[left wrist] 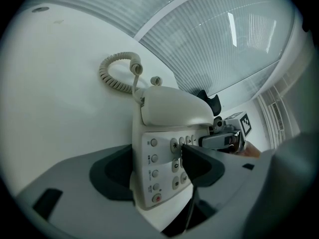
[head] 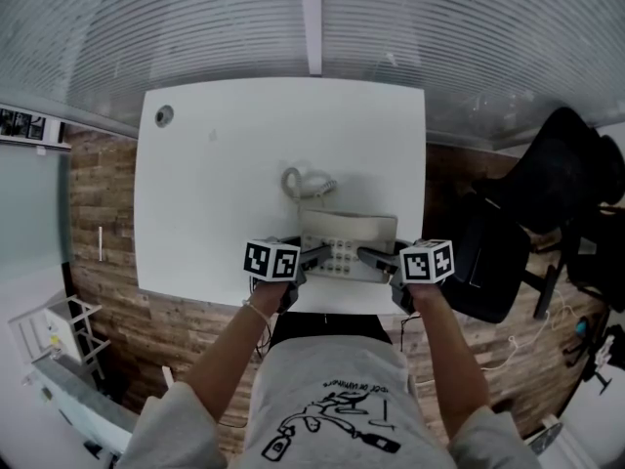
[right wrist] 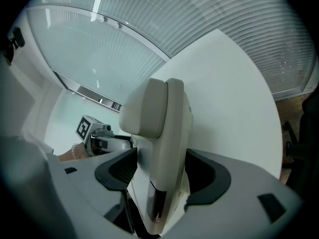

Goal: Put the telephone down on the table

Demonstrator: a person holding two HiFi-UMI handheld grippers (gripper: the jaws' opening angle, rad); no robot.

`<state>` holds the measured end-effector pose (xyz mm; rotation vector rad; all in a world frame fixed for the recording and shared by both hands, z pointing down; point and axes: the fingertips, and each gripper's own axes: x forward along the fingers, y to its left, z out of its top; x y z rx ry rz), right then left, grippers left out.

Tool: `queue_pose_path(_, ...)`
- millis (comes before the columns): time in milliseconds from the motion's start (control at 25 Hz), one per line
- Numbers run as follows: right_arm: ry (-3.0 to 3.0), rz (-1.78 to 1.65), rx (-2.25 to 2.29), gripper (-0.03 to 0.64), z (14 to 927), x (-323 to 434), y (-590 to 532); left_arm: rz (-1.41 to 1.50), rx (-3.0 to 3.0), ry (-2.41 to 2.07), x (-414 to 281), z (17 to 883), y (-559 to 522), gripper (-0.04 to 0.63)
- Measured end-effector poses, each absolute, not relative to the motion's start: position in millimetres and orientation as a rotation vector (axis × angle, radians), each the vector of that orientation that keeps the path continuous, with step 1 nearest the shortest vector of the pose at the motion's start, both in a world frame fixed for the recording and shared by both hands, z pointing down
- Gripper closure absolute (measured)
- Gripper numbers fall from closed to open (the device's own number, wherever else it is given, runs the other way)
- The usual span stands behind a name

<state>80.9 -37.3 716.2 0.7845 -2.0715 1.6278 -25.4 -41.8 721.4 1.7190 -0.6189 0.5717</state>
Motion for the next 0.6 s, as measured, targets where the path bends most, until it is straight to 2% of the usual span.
queue_pose_path(600, -2.045, 1.492, 0.818, 0.295, 718.1, 78.4, -38.1, 0.619, 1.727, -0.662, -28.2, 723.1, -43.4, 0.295)
